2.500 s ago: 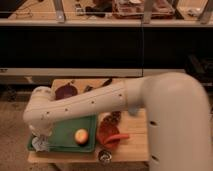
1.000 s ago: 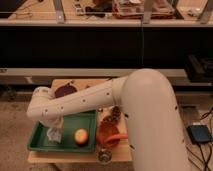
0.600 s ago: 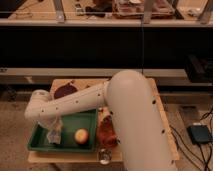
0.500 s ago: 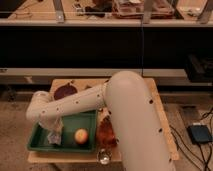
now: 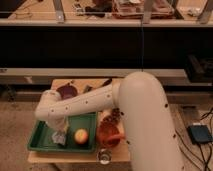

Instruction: Wipe tray with towel

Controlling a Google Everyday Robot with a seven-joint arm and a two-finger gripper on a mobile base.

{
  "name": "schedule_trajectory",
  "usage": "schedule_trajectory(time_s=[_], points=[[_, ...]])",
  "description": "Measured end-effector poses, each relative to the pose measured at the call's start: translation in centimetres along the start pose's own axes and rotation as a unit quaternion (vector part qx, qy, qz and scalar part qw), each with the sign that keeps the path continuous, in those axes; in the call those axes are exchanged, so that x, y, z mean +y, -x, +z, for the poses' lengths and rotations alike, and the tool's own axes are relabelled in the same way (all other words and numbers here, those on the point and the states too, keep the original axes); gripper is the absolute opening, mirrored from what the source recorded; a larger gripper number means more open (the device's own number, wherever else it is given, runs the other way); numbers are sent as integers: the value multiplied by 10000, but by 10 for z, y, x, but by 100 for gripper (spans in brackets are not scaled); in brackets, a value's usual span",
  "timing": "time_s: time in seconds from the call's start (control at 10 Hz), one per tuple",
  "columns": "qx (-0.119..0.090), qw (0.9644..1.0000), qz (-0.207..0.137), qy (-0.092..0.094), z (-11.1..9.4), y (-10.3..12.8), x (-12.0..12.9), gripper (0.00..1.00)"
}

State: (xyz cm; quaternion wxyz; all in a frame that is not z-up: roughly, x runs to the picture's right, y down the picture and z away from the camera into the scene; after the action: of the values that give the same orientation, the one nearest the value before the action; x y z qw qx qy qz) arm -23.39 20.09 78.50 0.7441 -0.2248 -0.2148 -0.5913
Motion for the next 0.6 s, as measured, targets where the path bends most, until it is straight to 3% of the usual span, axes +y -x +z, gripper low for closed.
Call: schedule_trajectory(time_s=[0.3,0.6], points=[[-144,9995,218,161,8,-33,19,0],[-143,9992,350,134,15,-66,14,0]])
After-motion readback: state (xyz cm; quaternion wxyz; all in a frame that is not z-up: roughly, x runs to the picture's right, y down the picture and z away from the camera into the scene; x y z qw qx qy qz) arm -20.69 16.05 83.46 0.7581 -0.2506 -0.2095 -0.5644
